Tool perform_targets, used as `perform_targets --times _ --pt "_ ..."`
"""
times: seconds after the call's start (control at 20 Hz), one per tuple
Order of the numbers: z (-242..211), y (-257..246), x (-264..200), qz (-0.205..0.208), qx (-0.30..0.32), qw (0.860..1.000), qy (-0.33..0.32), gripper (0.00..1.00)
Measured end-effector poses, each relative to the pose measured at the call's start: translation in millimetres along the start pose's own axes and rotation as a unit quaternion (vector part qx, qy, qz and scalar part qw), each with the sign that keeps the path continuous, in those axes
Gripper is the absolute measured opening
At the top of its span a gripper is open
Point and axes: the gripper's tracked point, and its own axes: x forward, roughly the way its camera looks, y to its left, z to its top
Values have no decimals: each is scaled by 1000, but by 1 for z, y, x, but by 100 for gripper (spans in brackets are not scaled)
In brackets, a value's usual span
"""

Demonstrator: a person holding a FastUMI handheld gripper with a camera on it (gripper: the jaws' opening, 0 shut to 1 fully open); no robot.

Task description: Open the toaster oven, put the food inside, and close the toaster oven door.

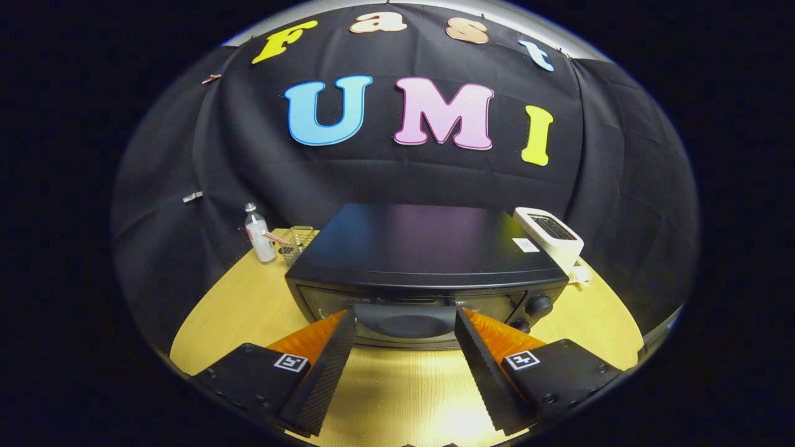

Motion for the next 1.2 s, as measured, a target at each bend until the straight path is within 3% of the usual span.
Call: perform_targets --times 0.25,0.7,0.9,1.2 --pt "47 6 -68 18 7 999 -48 98" --pt "178 -54 -155 -19 42 983 -180 98" --pt "187 -83 -173 -15 56 977 -206 97" --pt "175 -109 -171 17 24 978 -208 99"
